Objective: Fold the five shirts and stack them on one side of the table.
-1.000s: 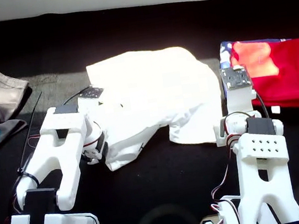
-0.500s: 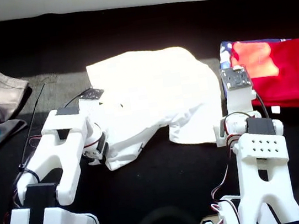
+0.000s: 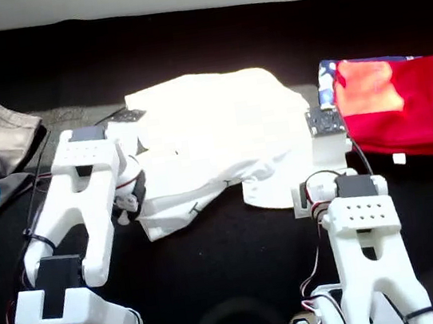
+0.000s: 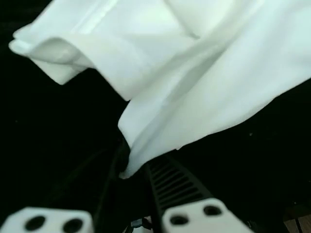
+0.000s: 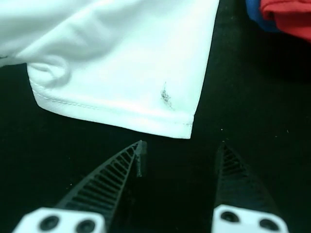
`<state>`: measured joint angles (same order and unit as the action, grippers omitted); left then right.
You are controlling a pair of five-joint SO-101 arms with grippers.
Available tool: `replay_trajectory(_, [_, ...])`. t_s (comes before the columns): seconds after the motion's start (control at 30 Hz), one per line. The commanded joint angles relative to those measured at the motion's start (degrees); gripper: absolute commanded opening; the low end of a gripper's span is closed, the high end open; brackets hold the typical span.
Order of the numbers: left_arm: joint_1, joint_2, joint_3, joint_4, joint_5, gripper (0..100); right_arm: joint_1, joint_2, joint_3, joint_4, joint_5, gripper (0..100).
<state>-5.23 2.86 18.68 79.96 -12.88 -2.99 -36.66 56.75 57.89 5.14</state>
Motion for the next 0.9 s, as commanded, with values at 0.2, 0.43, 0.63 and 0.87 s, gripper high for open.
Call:
replay_trajectory(0.2, [-6.99, 0.04, -17.1, 9.67, 0.0, 1, -0.57, 25.8, -22.81, 8.04, -4.31, 28.9])
replay_trajectory(0.43, [-6.55, 0.31, -17.1, 9.14, 0.0, 1, -8.4, 34.86, -27.82, 8.31, -5.89, 29.1])
replay_trajectory(0.63, [-6.55, 0.31, -17.63, 9.14, 0.0, 1, -14.9, 35.3, -27.12, 6.2, -5.63, 29.1])
replay_trajectory(0.87, [-6.55, 0.04, -17.63, 9.05, 0.0, 1, -13.76, 39.87, -26.07, 4.7, -5.54, 29.1])
